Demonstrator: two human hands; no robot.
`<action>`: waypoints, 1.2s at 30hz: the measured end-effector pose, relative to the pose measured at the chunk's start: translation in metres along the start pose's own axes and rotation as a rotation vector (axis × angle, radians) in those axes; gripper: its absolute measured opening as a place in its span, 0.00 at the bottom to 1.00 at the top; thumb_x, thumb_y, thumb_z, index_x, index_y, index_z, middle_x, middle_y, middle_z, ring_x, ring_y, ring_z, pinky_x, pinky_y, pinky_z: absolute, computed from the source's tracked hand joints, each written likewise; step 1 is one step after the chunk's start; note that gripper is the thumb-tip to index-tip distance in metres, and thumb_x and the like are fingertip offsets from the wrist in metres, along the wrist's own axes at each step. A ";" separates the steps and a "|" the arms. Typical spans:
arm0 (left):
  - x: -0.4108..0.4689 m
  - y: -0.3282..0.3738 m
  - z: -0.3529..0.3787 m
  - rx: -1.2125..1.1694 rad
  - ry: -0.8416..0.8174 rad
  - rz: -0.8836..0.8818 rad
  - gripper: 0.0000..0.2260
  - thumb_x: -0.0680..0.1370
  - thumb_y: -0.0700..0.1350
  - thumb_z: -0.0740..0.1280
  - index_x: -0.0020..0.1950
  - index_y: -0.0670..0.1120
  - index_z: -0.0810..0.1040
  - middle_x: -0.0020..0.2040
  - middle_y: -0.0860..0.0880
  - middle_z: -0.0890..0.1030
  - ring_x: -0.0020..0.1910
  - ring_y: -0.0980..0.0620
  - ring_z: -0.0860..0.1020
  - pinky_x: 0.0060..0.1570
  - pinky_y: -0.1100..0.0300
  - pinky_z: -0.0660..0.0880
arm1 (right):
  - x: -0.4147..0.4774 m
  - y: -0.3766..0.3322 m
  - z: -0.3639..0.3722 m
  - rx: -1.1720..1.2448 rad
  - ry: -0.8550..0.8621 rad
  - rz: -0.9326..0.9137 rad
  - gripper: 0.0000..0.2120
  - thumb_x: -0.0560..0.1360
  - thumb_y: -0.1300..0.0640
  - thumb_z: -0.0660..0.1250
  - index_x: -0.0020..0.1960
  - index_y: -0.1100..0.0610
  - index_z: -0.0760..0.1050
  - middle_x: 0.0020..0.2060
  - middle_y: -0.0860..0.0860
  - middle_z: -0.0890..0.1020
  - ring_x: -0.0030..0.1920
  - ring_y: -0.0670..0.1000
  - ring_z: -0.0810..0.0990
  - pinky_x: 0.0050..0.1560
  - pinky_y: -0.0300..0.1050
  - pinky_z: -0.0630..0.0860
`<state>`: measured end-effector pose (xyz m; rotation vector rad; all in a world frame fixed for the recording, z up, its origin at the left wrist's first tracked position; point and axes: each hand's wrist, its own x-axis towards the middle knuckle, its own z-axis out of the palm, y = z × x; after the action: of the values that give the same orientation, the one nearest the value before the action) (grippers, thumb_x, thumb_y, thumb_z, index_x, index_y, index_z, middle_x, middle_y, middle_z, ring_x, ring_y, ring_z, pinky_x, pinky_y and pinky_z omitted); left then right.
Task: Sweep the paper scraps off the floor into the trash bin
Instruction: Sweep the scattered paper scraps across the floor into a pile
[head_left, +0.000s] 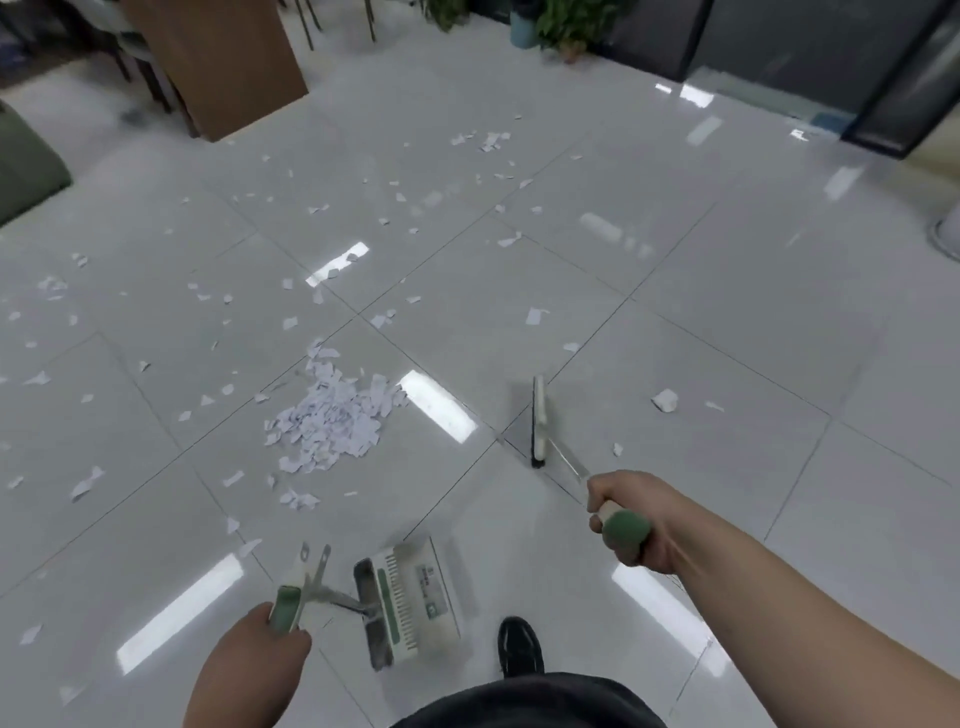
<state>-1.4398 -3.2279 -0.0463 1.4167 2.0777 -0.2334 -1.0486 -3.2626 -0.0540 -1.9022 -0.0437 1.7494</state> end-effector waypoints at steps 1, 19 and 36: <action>0.004 0.010 0.000 0.005 -0.004 0.028 0.05 0.77 0.40 0.66 0.42 0.41 0.76 0.38 0.42 0.79 0.38 0.45 0.77 0.35 0.54 0.66 | -0.002 0.003 -0.013 -0.017 0.051 -0.019 0.07 0.68 0.65 0.64 0.43 0.57 0.70 0.34 0.58 0.73 0.24 0.52 0.66 0.26 0.35 0.59; 0.104 0.056 -0.049 -0.062 -0.061 0.186 0.05 0.75 0.40 0.65 0.42 0.39 0.72 0.34 0.43 0.76 0.33 0.44 0.72 0.34 0.54 0.66 | 0.030 -0.010 0.055 -0.228 0.018 0.070 0.09 0.67 0.64 0.64 0.37 0.55 0.64 0.27 0.52 0.67 0.27 0.51 0.61 0.29 0.38 0.55; 0.192 0.022 -0.099 -0.200 -0.128 0.146 0.06 0.72 0.38 0.64 0.38 0.43 0.68 0.32 0.45 0.74 0.31 0.45 0.69 0.34 0.54 0.64 | 0.031 -0.103 0.178 -0.018 0.026 0.075 0.10 0.69 0.66 0.63 0.49 0.60 0.72 0.28 0.57 0.74 0.23 0.51 0.65 0.24 0.35 0.59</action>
<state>-1.5051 -3.0231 -0.0723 1.3860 1.8304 -0.0529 -1.1745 -3.0980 -0.0400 -1.9626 0.0219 1.7785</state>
